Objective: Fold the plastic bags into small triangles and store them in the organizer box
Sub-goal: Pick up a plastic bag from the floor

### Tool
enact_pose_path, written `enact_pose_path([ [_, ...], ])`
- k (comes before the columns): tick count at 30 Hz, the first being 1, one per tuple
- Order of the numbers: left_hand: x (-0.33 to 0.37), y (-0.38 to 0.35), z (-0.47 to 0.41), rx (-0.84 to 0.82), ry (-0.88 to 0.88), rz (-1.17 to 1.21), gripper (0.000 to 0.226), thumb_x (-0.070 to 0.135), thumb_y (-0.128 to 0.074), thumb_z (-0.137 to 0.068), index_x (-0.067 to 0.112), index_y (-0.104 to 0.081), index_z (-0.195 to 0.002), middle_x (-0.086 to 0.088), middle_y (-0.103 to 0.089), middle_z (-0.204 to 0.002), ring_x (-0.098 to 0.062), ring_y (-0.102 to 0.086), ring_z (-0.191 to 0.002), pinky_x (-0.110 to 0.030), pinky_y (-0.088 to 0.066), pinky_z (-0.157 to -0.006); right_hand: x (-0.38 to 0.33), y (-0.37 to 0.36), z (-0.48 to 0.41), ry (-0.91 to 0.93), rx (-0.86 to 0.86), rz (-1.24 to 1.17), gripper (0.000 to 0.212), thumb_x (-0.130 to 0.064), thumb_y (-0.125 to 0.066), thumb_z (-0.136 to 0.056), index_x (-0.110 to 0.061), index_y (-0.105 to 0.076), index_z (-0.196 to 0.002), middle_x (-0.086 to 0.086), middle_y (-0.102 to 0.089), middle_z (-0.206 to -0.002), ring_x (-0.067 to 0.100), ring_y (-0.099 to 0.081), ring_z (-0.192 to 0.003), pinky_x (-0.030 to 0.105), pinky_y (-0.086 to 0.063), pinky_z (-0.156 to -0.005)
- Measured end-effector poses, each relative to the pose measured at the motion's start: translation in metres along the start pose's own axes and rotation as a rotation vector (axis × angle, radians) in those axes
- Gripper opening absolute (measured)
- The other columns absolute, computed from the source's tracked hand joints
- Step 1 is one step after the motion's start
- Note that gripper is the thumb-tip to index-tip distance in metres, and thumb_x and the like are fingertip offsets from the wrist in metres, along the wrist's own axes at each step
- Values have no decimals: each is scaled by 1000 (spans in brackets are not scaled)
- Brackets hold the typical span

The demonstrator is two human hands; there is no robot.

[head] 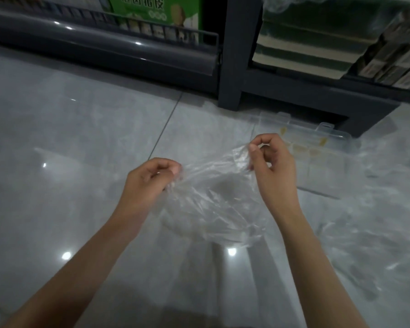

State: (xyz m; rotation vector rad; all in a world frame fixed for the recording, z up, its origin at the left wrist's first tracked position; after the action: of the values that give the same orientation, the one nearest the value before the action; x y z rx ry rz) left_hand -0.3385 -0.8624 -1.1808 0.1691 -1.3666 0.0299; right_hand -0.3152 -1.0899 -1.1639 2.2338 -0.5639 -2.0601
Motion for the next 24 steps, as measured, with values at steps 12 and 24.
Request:
enact_pose_path([
  [12, 13, -11, 10, -51, -201, -120, 9, 3, -70, -81, 12, -71, -80, 5, -72, -72, -2, -65, -68, -12, -49, -68, -1, 8, 0, 21, 27, 30, 17, -13, -56, -95, -27, -56, -85, 10, -58, -67, 12, -55, -60, 16, -43, -56],
  [24, 24, 8, 14, 132, -264, -107, 21, 8, -55, -95, 21, -71, -96, 5, -73, -77, -8, -63, -65, -20, -50, -57, -11, 5, 7, 66, 4, 49, 20, -16, -54, -97, -32, -54, -86, 1, -50, -51, 12, -44, -44, 39, -44, -50],
])
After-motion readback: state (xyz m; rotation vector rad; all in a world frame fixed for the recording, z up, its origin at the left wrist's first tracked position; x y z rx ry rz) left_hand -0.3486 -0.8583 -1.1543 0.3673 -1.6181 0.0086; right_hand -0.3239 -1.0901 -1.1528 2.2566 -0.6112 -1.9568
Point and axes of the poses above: each hand's wrist, its own z-axis away from the middle knuckle, its own y-axis out of the back of the hand, x = y × z, the point moved 6 cm from there along -z, towards the middle knuckle
